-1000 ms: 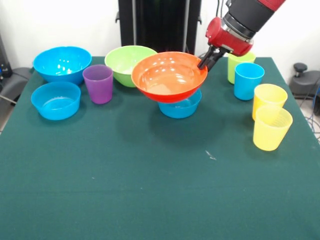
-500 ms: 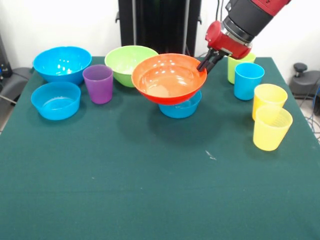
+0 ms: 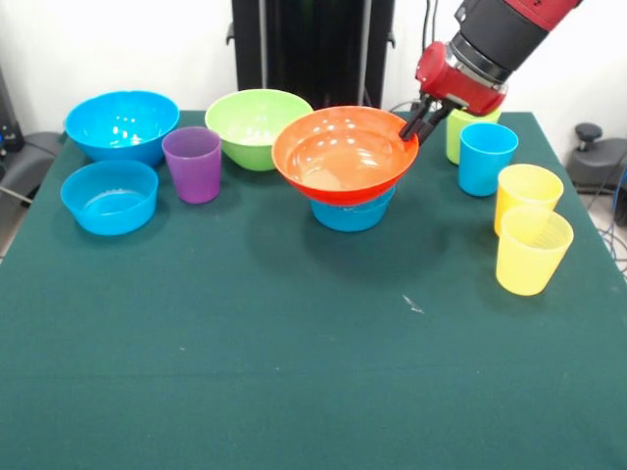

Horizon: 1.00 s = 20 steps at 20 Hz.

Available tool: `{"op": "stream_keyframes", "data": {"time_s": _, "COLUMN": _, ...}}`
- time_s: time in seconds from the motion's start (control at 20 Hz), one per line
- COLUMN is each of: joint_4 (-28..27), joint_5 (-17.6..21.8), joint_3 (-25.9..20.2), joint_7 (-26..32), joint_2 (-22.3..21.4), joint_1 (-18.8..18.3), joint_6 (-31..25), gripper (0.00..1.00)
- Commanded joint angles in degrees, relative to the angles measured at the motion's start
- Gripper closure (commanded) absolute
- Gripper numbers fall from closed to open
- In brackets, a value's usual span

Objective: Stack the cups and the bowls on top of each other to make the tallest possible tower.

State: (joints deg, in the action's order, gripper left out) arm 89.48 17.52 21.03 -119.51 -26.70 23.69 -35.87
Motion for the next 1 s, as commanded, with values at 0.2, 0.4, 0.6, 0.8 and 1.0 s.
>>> {"op": "stream_keyframes", "data": {"time_s": 0.2, "joint_4": -3.2, "joint_5": -3.2, "joint_3": -2.1, "joint_7": -10.3, "joint_2": 0.7, "joint_1": 0.9, "joint_6": 1.1, "gripper": 1.0}}
{"op": "stream_keyframes", "data": {"time_s": 0.4, "joint_4": -2.5, "joint_5": -3.2, "joint_3": -1.9, "joint_7": -9.9, "joint_2": 0.5, "joint_1": 1.0, "joint_6": 1.7, "gripper": 1.0}}
{"op": "stream_keyframes", "data": {"time_s": 0.6, "joint_4": -2.3, "joint_5": -3.3, "joint_3": -1.8, "joint_7": -9.7, "joint_2": 0.4, "joint_1": 1.1, "joint_6": 1.7, "gripper": 1.0}}
{"op": "stream_keyframes", "data": {"time_s": 0.8, "joint_4": -2.2, "joint_5": -3.3, "joint_3": -1.8, "joint_7": -9.6, "joint_2": 0.3, "joint_1": 1.1, "joint_6": 1.8, "gripper": 1.0}}
{"op": "stream_keyframes", "data": {"time_s": 1.0, "joint_4": -2.1, "joint_5": -3.2, "joint_3": -1.8, "joint_7": -9.5, "joint_2": 0.2, "joint_1": 1.2, "joint_6": 1.9, "gripper": 1.0}}
